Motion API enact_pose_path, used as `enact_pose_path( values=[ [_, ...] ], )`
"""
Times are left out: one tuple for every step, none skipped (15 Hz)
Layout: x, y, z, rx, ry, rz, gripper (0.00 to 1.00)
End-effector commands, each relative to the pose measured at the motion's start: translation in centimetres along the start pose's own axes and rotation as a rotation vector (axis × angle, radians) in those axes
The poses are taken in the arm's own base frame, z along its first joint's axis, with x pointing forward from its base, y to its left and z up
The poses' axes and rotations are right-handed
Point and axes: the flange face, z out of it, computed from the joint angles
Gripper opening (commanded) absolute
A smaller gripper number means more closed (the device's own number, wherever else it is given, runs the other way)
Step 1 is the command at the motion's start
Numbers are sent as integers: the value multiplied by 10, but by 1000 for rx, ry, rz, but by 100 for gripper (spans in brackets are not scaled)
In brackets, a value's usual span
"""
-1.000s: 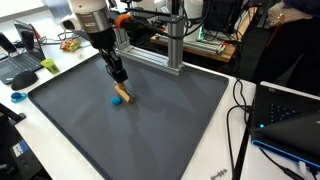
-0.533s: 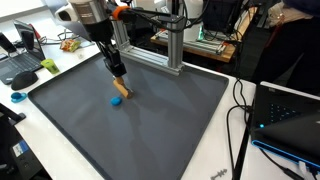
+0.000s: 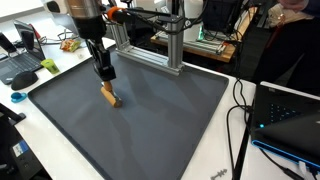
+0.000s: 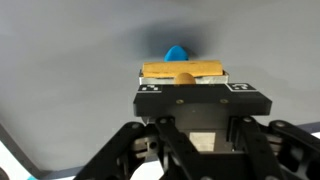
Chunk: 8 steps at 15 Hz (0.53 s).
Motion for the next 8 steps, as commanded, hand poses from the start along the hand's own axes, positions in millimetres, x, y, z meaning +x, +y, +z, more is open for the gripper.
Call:
enact_pose_path(
  values=[
    [7, 1, 10, 8, 17, 14, 22],
    [7, 2, 15, 6, 14, 15, 22],
    [7, 2, 19, 3, 13, 13, 22],
    [7, 2, 22, 2, 7, 11, 22],
    [7, 2, 23, 4, 5, 11, 22],
    [5, 2, 26, -2, -5, 10, 22],
    [5, 2, 27, -4, -9, 8, 22],
    [4, 2, 30, -8, -16, 7, 22]
  ],
)
